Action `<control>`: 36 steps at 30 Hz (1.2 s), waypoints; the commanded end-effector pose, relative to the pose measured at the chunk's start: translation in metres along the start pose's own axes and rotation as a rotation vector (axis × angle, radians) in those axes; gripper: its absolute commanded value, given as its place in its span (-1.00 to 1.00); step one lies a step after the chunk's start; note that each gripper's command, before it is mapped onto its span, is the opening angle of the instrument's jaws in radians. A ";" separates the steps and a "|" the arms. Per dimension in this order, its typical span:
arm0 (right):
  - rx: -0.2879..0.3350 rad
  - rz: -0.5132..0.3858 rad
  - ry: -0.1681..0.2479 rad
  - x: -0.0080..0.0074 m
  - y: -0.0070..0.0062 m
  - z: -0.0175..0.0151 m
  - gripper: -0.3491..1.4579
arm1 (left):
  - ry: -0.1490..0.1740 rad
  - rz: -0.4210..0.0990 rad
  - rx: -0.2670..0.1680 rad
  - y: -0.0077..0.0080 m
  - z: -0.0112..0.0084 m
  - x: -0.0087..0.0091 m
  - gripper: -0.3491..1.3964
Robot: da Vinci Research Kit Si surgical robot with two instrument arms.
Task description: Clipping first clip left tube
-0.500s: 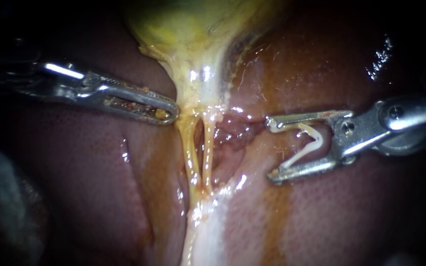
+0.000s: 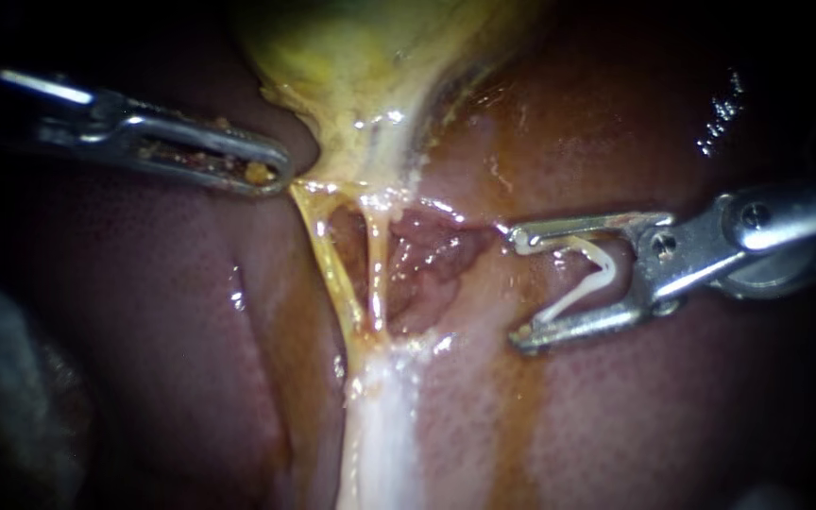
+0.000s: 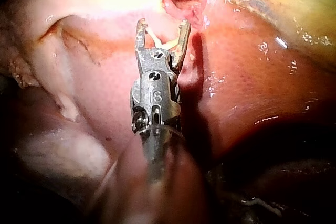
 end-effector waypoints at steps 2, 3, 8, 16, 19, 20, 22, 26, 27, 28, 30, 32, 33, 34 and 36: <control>0.001 0.000 0.000 0.0000 0.0000 0.0000 -0.06 | 0.002 0.000 0.004 0.0000 -0.0002 -0.0001 -1.00; 0.001 0.000 0.000 0.0001 0.0000 0.0001 -0.06 | 0.003 -0.001 0.006 0.0000 -0.0002 -0.0002 -1.00; 0.011 0.000 0.008 0.0005 -0.0003 0.0009 -0.06 | 0.004 -0.002 0.008 0.0002 -0.0002 -0.0003 -1.00; 0.040 0.065 0.032 0.0019 -0.0017 0.0047 -0.06 | 0.007 -0.004 0.013 0.0006 0.0001 -0.0004 -1.00; 0.047 0.112 0.051 0.0024 -0.0019 0.0064 -0.06 | 0.006 -0.004 0.011 0.0007 0.0002 -0.0004 -1.00; 0.049 0.136 0.055 0.0026 -0.0019 0.0068 -0.06 | 0.004 -0.004 0.009 0.0007 0.0003 -0.0004 -1.00; 0.054 0.179 0.076 0.0031 -0.0018 0.0079 -0.06 | 0.005 -0.004 0.010 0.0008 0.0003 -0.0005 -1.00; 0.067 0.232 0.104 0.0033 -0.0016 0.0092 -0.06 | 0.005 -0.004 0.010 0.0008 0.0003 -0.0005 -1.00; 0.067 0.244 0.106 0.0032 -0.0015 0.0095 -0.06 | 0.005 -0.004 0.010 0.0009 0.0003 -0.0005 -1.00; 0.066 0.249 0.105 0.0032 -0.0014 0.0098 -0.06 | 0.005 -0.005 0.010 0.0009 0.0003 -0.0005 -1.00; 0.064 0.284 0.103 0.0030 -0.0012 0.0103 -0.06 | 0.005 -0.005 0.011 0.0010 0.0003 -0.0005 -1.00; 0.070 0.301 0.106 0.0029 -0.0009 0.0108 -0.06 | 0.004 -0.005 0.009 0.0010 0.0004 -0.0005 -1.00; 0.070 0.313 0.111 0.0028 -0.0007 0.0110 -0.06 | 0.004 -0.005 0.009 0.0010 0.0004 -0.0005 -1.00; 0.069 0.319 0.114 0.0027 -0.0006 0.0113 -0.06 | 0.004 -0.005 0.009 0.0011 0.0004 -0.0005 -1.00; 0.075 0.330 0.118 0.0026 -0.0003 0.0117 -0.06 | 0.005 -0.006 0.009 0.0011 0.0004 -0.0005 -1.00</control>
